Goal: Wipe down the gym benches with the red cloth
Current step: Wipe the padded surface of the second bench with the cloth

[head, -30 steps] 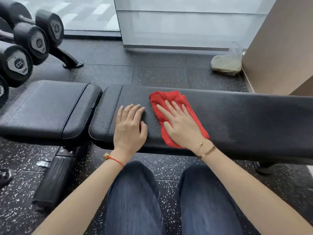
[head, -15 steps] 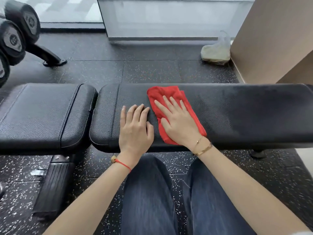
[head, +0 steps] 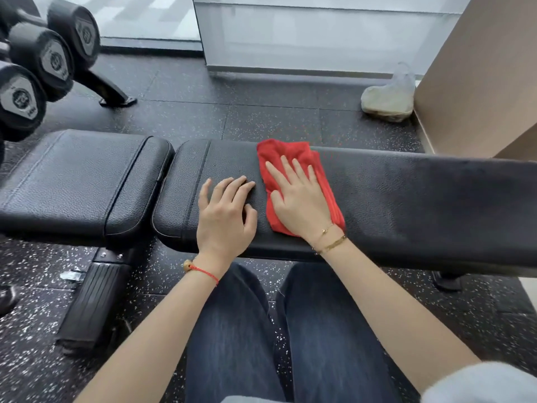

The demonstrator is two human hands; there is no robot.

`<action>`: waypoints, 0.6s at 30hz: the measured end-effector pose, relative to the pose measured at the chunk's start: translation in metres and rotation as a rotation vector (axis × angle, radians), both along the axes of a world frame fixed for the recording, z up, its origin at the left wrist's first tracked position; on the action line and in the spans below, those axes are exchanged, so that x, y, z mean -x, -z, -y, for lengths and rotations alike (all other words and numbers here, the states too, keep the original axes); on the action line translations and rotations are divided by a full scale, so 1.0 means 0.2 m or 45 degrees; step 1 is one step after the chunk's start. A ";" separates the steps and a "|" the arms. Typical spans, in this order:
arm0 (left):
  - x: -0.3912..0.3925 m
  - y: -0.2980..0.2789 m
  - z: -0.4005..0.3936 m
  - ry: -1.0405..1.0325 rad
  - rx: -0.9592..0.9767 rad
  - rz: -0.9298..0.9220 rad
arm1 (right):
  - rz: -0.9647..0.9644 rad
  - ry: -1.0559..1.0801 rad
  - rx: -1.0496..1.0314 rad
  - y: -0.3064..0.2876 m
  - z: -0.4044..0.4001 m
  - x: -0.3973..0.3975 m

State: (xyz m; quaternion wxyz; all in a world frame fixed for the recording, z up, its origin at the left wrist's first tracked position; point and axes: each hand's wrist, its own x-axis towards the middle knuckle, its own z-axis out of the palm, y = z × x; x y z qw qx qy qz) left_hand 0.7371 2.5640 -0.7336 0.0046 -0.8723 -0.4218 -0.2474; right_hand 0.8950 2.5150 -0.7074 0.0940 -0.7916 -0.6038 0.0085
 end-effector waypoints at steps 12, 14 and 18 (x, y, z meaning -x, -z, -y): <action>0.00 0.01 0.00 -0.022 0.020 0.067 | -0.013 0.255 0.034 -0.01 -0.02 -0.19; 0.00 0.02 -0.01 -0.017 0.019 0.066 | -0.006 0.121 0.015 0.00 0.04 -0.07; 0.01 0.02 -0.02 -0.001 0.020 0.062 | -0.063 -0.028 -0.028 0.02 0.26 -0.05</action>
